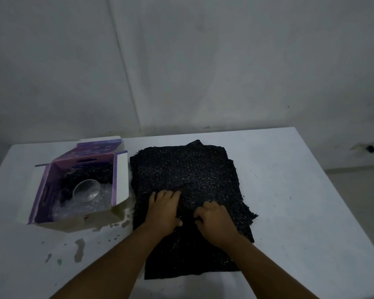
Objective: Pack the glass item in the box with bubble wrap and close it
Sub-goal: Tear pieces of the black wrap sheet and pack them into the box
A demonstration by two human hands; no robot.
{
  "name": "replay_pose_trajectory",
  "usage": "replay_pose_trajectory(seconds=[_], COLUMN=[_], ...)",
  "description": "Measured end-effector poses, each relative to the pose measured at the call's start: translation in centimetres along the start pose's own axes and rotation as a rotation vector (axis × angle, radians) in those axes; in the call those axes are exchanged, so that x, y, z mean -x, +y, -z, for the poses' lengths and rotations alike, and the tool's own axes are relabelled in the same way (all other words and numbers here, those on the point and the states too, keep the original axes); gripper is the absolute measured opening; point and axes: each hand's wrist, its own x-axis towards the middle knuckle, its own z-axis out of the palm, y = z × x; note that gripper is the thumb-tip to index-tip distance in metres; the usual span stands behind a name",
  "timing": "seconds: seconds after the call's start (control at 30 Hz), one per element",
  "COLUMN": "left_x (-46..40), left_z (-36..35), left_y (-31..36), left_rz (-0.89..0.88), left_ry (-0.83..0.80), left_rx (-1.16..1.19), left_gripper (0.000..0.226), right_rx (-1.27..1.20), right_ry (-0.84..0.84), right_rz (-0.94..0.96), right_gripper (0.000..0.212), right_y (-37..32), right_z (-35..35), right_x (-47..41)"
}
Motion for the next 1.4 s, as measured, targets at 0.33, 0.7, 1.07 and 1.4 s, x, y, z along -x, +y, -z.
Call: replay_pose_trajectory(seconds=[0.33, 0.7, 1.07, 1.4], left_x=[1.4, 0.4, 3.1, 9.7], left_z=[-0.3, 2.2, 5.3, 15.2], left_y=[-0.6, -1.3, -2.2, -7.7], left_rz=[-0.285, -0.077, -0.358, -0.253], left_ry=[0.168, 0.004, 0.112, 0.259], left_rx=[0.075, -0.099, 0.359, 0.567], left_gripper=[0.036, 0.113, 0.033, 0.035], right_rx=[0.187, 0.177, -0.019, -0.715], right_ry=[-0.273, -0.258, -0.295, -0.303], right_rz=[-0.03, 0.003, 0.001, 0.062], right_gripper=[0.122, 0.035, 0.097, 0.029], right_y=[1.0, -1.0, -1.0, -8.2], right_z=[1.9, 3.2, 7.3, 15.1], right_x=[-3.6, -3.0, -1.9, -3.8])
